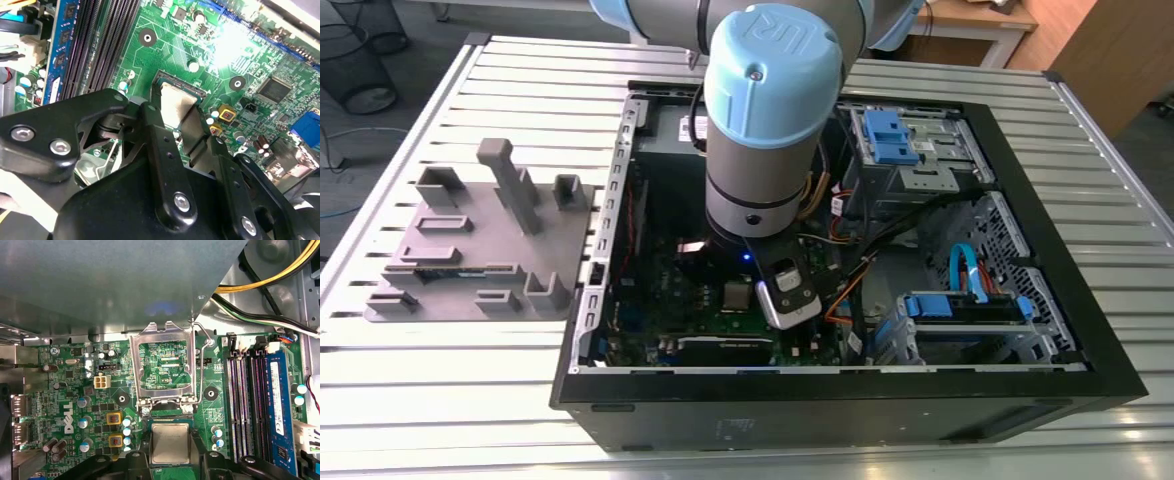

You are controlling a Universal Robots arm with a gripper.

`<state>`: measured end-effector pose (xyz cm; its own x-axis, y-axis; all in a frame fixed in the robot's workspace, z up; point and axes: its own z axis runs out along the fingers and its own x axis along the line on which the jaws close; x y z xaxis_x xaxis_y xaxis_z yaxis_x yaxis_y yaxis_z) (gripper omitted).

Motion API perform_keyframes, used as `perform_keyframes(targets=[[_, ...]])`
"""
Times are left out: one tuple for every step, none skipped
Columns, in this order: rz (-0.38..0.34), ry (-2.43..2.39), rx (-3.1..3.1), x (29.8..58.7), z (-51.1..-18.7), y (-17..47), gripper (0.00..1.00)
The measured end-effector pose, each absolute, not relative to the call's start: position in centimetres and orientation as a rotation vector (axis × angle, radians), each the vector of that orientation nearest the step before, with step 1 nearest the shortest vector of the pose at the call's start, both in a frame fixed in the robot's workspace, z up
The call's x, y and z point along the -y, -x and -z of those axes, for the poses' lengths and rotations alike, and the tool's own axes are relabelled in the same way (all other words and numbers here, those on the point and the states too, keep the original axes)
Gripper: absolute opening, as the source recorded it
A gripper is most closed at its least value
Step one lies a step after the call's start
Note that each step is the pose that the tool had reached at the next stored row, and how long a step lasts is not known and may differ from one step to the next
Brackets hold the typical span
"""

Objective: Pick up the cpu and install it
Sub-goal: 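Place the cpu into insertion slot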

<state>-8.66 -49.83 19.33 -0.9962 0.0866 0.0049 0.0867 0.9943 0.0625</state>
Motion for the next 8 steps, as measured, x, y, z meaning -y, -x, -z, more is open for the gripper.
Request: perform_keyframes(targets=[[0.098,0.136,3.135,49.83,-19.33,8.66,0.44],[0.098,0.136,3.135,49.83,-19.33,8.66,0.44],[0.098,0.136,3.135,49.83,-19.33,8.65,0.44],[0.098,0.136,3.135,49.83,-19.33,8.66,0.44],[0.098,0.136,3.135,49.83,-19.33,8.66,0.44],[0.098,0.136,3.135,49.83,-19.33,8.66,0.44],[0.098,0.136,3.135,49.83,-19.33,8.66,0.44],[0.098,0.136,3.135,49.83,-19.34,8.66,0.44]])
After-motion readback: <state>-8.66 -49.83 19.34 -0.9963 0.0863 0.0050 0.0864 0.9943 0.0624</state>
